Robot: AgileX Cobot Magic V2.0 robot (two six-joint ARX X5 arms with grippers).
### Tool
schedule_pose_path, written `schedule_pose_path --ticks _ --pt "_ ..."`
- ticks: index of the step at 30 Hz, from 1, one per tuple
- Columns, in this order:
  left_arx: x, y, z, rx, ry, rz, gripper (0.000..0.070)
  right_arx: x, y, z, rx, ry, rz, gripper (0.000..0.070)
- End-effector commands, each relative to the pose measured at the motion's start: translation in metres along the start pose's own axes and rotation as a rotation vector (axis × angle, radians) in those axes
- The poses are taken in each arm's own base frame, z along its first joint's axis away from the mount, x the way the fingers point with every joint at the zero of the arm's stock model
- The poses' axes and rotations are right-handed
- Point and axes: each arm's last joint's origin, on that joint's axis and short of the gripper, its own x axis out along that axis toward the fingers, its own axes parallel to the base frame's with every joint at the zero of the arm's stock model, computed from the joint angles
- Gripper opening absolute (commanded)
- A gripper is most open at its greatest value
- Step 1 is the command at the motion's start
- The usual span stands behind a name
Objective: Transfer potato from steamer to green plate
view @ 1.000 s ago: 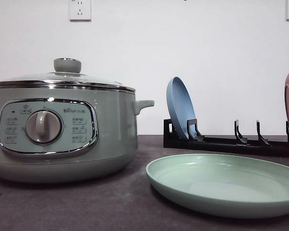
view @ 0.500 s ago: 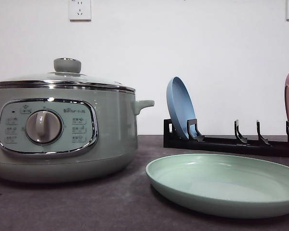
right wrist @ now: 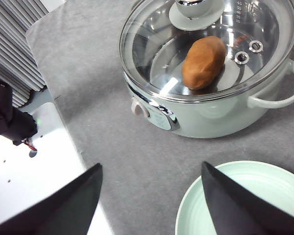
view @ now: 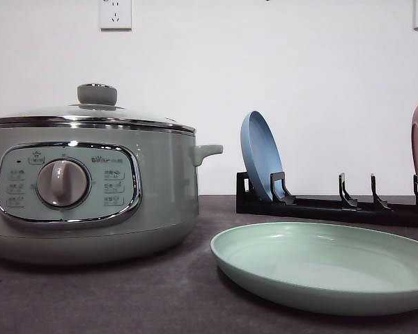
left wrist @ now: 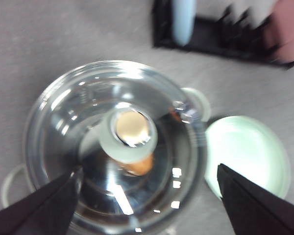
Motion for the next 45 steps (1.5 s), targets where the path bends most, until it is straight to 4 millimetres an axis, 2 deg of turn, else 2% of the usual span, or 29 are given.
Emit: schedule_pose_path --ticks 1,6,12,20,24,30,35,45 --pt "0.010 -0.002 0.012 0.030 0.019 0.007 0.0556 -0.001 0.002 0.005 -0.010 -0.012 0.004 0.0400" --pt "0.045 -0.008 0.025 0.059 0.102 0.032 0.0556 -0.001 0.002 0.005 -0.010 -0.012 0.004 0.0400" --pt "0.087 -0.009 0.027 0.079 0.210 0.077 0.0555 -0.001 0.002 0.005 -0.010 -0.013 0.004 0.0400" --pt "0.123 -0.007 0.027 0.082 0.294 0.078 0.0554 -0.001 0.002 0.005 -0.010 -0.013 0.004 0.0400" --pt "0.132 -0.006 0.026 0.082 0.317 0.077 0.0553 -0.001 0.002 0.005 -0.010 -0.013 0.004 0.0401" --pt "0.134 -0.006 0.026 0.093 0.322 0.125 0.0542 -0.001 0.002 0.005 -0.010 -0.013 0.003 0.0400" --pt "0.134 -0.006 0.025 0.093 0.329 0.134 0.0469 -0.001 0.002 0.005 -0.010 -0.013 0.003 0.0400" --pt "0.138 -0.010 0.024 0.104 0.337 0.126 0.0469 -0.001 0.002 0.005 -0.010 -0.012 0.004 0.0400"
